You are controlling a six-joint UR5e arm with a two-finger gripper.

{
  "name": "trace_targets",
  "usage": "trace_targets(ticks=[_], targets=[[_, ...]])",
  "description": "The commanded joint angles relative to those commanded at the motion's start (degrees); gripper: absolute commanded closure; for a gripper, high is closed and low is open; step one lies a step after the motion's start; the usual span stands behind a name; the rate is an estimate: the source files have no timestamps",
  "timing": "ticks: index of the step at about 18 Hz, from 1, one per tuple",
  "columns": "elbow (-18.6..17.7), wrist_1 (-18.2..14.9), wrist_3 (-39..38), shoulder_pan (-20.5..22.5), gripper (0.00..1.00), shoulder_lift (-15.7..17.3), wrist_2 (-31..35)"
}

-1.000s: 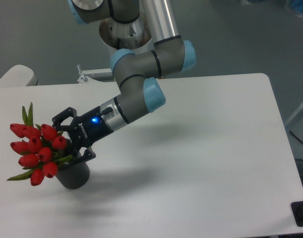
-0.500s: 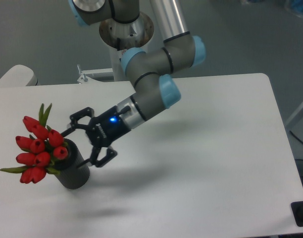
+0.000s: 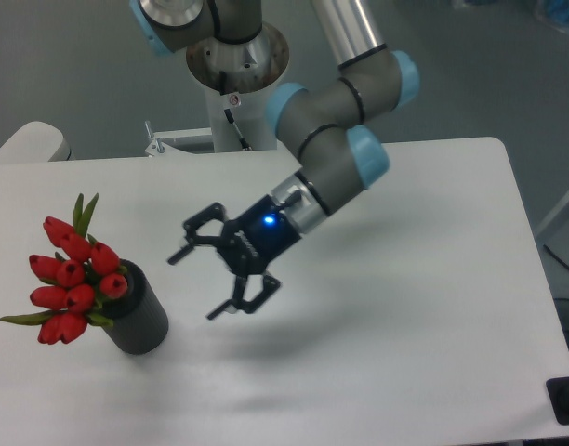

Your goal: Insert the flowers into the vase

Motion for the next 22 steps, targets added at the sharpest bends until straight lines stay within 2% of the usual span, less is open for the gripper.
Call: trace_targets(ticks=[7, 11, 16, 22], targets=[[7.21, -0.26, -0.53, 1.76, 0.0, -5.1, 8.25], [11.78, -0.7, -0.7, 1.68, 0.0, -6.69, 20.27], [15.12, -0.97, -0.7, 0.8, 0.0, -7.92, 36.01], [18.81, -1.67, 0.26, 0.71, 0.0, -9.85, 46.3]])
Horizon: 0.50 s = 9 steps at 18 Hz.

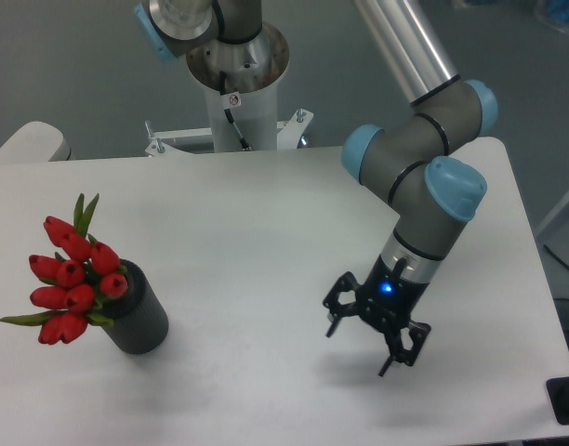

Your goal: Insert the flowers into the vase

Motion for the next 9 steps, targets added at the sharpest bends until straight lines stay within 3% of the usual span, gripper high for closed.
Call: trace_targets(ticks=[2, 4, 6, 9], targets=[[1.49, -1.75, 2.35, -0.09, 0.0, -0.7, 4.22], [2.99, -6.13, 8.33, -1.31, 0.0, -1.14, 8.44], [4.74, -8.69, 9.23, -2.37, 0.0, -2.02, 12.92], [5.72, -10.89, 9.76, -2.37, 0.0, -2.2, 14.52]])
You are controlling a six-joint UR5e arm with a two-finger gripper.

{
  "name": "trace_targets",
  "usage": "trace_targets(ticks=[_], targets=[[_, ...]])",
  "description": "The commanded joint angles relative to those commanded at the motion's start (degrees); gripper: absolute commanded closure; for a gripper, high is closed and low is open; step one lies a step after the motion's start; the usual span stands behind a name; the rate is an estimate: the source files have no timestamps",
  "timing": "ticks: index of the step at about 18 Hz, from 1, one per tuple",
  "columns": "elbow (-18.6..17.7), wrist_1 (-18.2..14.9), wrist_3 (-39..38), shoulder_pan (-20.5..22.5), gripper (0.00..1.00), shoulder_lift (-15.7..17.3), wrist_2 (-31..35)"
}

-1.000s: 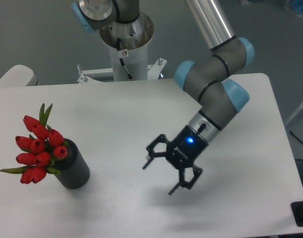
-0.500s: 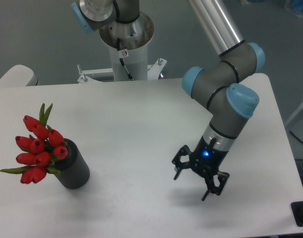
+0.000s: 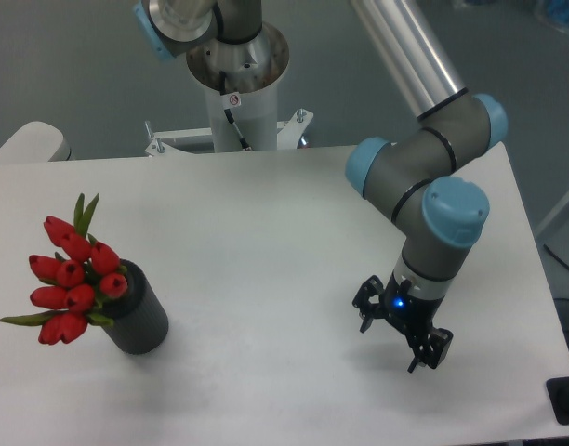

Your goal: Insert the flowers into the vase

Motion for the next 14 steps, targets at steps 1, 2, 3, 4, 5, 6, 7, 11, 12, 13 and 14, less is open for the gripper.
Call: trace_targets(ticks=[1, 2, 3, 4, 5, 6, 7, 11, 12, 13, 14], targets=[[0.35, -0.53, 0.0, -0.09, 0.0, -0.09, 0.26], [0.62, -1.23, 0.0, -0.26, 0.0, -0.26, 1.92], [1.4, -1.67, 0.09, -0.61, 0.0, -0.7, 4.02], [2.37, -2.11, 0.18, -1.14, 0.0, -1.31, 5.61], [3.25, -3.25, 0.18, -1.32, 0.0, -1.67, 6.32], [3.95, -4.39, 0.18, -1.41, 0.0, -2.1, 6.76], [4.13, -4.84, 0.35, -1.93, 0.0, -2.37, 7.64], [4.05, -4.93, 4.22, -2.2, 0.0, -2.37, 9.23], [3.78, -4.76, 4.22, -2.11, 0.0, -2.37, 9.32], [3.78, -4.67, 4.22, -2.2, 0.0, -2.37, 9.32], [3.69, -4.49, 4.22, -2.2, 0.0, -2.29, 9.32]])
